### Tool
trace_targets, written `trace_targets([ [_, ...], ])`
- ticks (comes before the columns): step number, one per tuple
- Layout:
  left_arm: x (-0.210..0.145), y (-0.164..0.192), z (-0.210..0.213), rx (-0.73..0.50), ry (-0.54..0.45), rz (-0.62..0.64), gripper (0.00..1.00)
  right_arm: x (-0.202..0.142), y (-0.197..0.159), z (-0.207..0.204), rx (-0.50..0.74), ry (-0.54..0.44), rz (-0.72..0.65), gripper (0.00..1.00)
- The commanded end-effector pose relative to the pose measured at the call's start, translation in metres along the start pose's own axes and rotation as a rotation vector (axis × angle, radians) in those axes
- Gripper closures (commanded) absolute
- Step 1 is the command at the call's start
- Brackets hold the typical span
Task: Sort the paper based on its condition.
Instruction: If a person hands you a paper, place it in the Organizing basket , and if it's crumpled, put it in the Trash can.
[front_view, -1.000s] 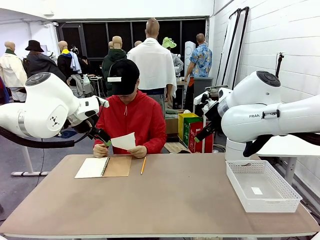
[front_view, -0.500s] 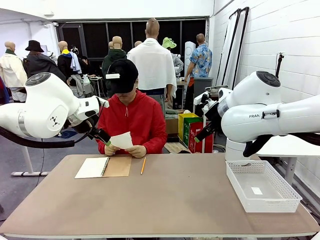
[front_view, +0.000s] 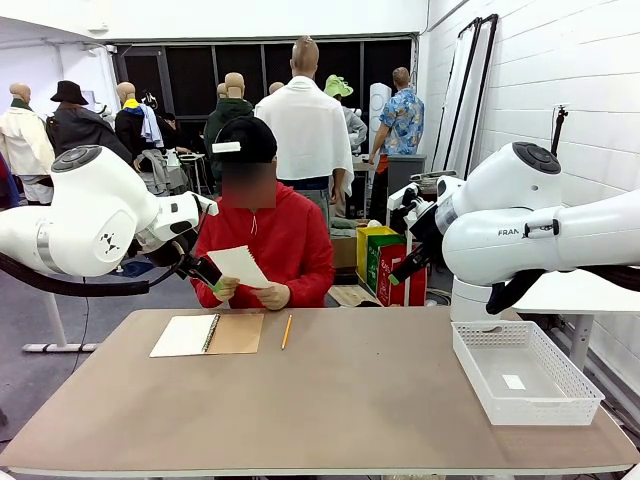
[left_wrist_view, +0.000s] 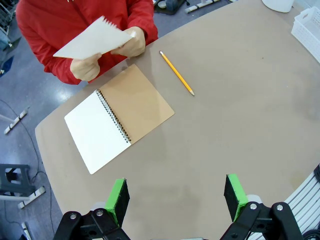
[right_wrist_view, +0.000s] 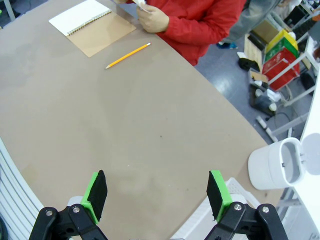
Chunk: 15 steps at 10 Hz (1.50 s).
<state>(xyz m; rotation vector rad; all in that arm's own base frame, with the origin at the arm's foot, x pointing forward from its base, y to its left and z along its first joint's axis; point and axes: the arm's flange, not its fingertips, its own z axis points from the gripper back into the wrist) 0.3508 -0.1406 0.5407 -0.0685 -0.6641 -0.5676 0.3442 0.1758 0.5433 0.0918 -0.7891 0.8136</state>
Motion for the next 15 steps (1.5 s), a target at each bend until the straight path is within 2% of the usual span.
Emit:
trace_targets([
  [1, 0.0, 0.0, 0.001, 0.001, -0.006, 0.001, 0.0, -0.001, -0.001, -0.001, 0.01, -0.002, -0.005, 0.0],
  [13, 0.0, 0.0, 0.001, 0.001, -0.006, 0.001, 0.0, 0.0, 0.0, 0.0, 0.0, 0.0, 0.0, 0.0],
  [14, 0.0, 0.0, 0.001, 0.001, -0.006, 0.001, 0.0, 0.003, -0.005, -0.002, 0.005, 0.028, -0.06, 0.0],
  [15, 0.0, 0.0, 0.001, 0.001, -0.006, 0.001, 0.0, 0.01, -0.016, -0.006, 0.028, 0.065, -0.194, 0.0],
])
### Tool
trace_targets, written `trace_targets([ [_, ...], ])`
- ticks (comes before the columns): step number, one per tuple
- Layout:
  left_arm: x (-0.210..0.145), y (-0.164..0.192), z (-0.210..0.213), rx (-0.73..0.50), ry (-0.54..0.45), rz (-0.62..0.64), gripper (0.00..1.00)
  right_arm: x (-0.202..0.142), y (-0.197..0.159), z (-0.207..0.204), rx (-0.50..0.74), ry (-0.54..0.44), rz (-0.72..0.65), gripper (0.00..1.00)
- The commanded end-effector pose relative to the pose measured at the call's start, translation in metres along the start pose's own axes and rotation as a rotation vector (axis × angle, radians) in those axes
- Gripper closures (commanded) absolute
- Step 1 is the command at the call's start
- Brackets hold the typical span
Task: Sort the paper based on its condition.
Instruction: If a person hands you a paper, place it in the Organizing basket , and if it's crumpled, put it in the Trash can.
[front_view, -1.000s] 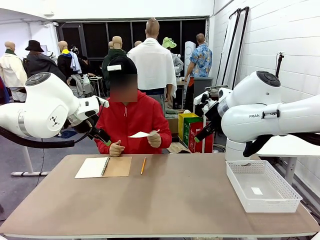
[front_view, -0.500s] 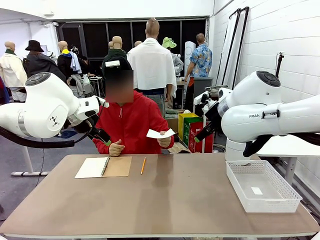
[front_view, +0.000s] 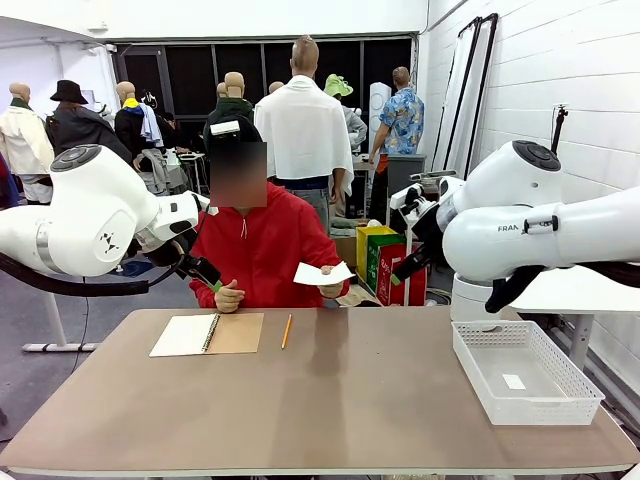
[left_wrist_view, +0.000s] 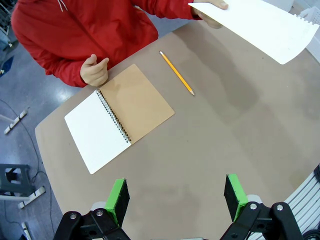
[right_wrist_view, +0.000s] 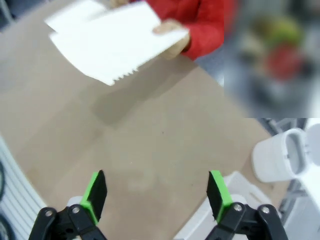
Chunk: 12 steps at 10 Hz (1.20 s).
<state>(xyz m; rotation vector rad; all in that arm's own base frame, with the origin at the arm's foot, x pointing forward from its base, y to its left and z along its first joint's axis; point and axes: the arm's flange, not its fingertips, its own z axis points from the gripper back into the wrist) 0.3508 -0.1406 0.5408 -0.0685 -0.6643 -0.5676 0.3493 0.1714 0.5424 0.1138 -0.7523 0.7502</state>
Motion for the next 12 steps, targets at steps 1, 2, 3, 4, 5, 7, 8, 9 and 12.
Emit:
trace_targets([
  [1, 0.0, 0.0, 0.001, 0.001, -0.005, 0.001, 0.0, 0.022, -0.023, -0.01, 0.034, 0.053, -0.256, 0.0],
  [2, 0.0, 0.0, 0.001, 0.001, -0.005, 0.001, 0.0, 0.027, -0.035, -0.015, 0.046, 0.064, -0.367, 0.0],
  [3, 0.0, 0.0, 0.001, 0.001, -0.005, 0.001, 0.0, 0.03, -0.049, -0.021, 0.055, 0.081, -0.473, 0.0],
  [4, 0.0, 0.0, 0.001, 0.001, -0.005, 0.001, 0.0, 0.028, -0.063, -0.032, 0.097, 0.098, -0.589, 0.0],
  [5, 0.0, 0.0, 0.001, 0.001, -0.005, 0.001, 0.0, 0.022, -0.074, -0.042, 0.155, 0.107, -0.698, 0.0],
  [7, 0.0, 0.0, 0.001, 0.001, -0.005, 0.001, 0.0, 0.009, -0.086, -0.06, 0.234, 0.113, -0.86, 0.0],
  [8, 0.0, 0.0, 0.001, 0.001, -0.005, 0.001, 0.0, 0.004, -0.087, -0.065, 0.256, 0.12, -0.899, 0.0],
  [9, 0.0, 0.0, 0.001, 0.001, -0.005, 0.001, 0.0, 0.004, -0.089, -0.068, 0.242, 0.127, -0.875, 0.0],
  [12, 0.0, 0.0, 0.001, 0.001, -0.005, 0.001, 0.0, 0.004, -0.086, -0.063, 0.226, 0.132, -0.853, 0.0],
])
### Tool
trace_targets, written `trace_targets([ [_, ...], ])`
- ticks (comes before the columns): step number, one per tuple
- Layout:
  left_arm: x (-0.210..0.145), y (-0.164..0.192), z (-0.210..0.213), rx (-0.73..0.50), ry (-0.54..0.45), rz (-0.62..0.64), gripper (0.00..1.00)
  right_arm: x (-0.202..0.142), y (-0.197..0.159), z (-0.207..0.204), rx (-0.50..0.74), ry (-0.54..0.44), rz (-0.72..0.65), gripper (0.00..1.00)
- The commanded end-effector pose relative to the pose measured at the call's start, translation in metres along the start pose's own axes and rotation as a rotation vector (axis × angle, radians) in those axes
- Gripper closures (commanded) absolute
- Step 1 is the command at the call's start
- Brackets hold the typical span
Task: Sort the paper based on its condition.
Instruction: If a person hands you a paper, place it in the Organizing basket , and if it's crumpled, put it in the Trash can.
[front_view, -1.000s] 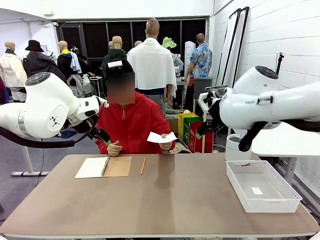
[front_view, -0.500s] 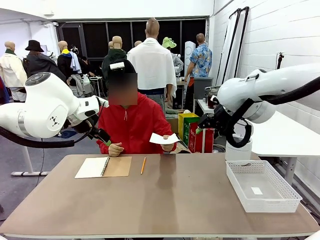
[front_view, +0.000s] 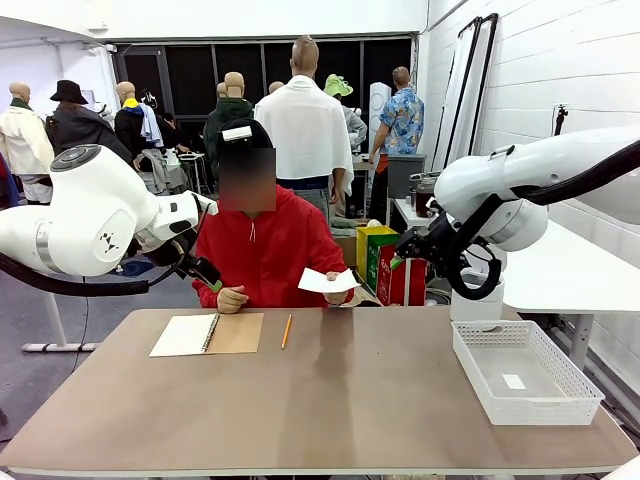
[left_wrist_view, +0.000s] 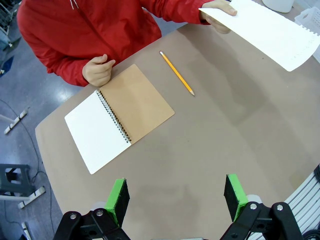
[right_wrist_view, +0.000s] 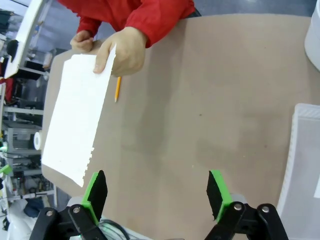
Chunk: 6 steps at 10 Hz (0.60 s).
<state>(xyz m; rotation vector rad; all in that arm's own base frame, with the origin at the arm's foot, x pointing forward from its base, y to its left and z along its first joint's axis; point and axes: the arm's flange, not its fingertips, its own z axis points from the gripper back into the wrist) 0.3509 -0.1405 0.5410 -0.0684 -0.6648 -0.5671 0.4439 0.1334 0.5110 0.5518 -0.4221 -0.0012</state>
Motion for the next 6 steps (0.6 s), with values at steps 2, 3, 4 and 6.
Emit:
trace_targets([
  [2, 0.0, 0.0, 0.0, 0.001, -0.005, 0.001, 0.0, 0.0, 0.0, 0.0, 0.0, 0.0, 0.0, 0.0],
  [3, 0.0, 0.0, 0.0, 0.001, -0.005, 0.001, 0.0, 0.011, -0.004, -0.015, 0.062, 0.026, -0.115, 0.0],
  [4, 0.0, 0.0, 0.0, 0.001, -0.005, 0.001, 0.0, 0.018, -0.01, -0.028, 0.146, 0.044, -0.198, 0.0],
  [6, 0.0, 0.0, 0.0, 0.001, -0.005, 0.001, 0.0, 0.029, -0.022, -0.048, 0.288, 0.082, -0.316, 0.0],
])
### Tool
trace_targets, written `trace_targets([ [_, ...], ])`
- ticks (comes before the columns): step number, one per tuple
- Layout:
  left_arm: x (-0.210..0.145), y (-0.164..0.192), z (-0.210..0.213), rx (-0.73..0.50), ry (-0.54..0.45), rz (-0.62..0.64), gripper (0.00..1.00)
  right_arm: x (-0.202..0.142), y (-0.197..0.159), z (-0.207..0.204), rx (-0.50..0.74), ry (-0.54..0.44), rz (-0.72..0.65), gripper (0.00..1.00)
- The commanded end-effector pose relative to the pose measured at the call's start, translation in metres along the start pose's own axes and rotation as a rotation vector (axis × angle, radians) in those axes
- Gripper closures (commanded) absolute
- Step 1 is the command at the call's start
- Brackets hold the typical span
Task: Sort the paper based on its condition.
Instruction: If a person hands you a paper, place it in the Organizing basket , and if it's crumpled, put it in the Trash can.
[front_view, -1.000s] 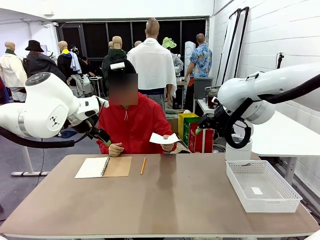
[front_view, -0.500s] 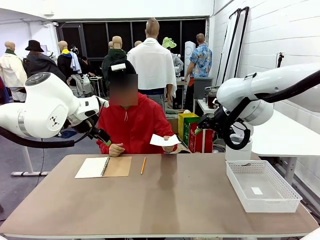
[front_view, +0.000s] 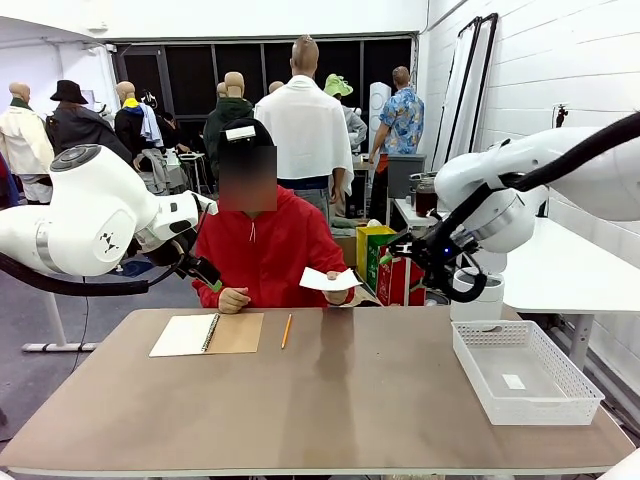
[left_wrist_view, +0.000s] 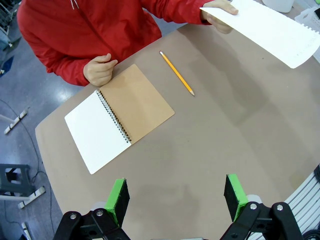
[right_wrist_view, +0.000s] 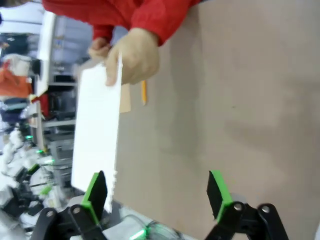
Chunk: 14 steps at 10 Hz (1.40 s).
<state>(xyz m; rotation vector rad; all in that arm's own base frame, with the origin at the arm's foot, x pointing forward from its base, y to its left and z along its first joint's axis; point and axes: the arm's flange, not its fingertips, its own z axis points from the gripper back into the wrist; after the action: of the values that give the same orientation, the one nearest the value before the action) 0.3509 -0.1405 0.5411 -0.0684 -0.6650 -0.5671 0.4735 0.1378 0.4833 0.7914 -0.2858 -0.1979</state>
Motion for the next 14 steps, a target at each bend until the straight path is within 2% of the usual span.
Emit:
trace_targets([
  [1, 0.0, 0.0, 0.0, 0.001, -0.005, 0.001, 0.0, 0.024, -0.013, -0.019, 0.178, 0.081, -0.082, 0.0],
  [4, 0.0, 0.0, 0.0, 0.001, -0.005, 0.001, 0.0, 0.044, -0.033, -0.047, 0.329, 0.209, -0.242, 0.0],
  [6, 0.0, 0.0, 0.0, 0.001, -0.005, 0.001, 0.0, 0.045, -0.039, -0.062, 0.387, 0.31, -0.317, 0.0],
  [13, 0.0, 0.0, 0.0, 0.001, -0.005, 0.001, 0.0, 0.05, -0.023, -0.095, 0.458, 0.464, -0.332, 0.0],
  [14, 0.0, 0.0, 0.0, 0.001, -0.005, 0.001, 0.0, 0.052, -0.023, -0.097, 0.444, 0.479, -0.345, 0.12],
])
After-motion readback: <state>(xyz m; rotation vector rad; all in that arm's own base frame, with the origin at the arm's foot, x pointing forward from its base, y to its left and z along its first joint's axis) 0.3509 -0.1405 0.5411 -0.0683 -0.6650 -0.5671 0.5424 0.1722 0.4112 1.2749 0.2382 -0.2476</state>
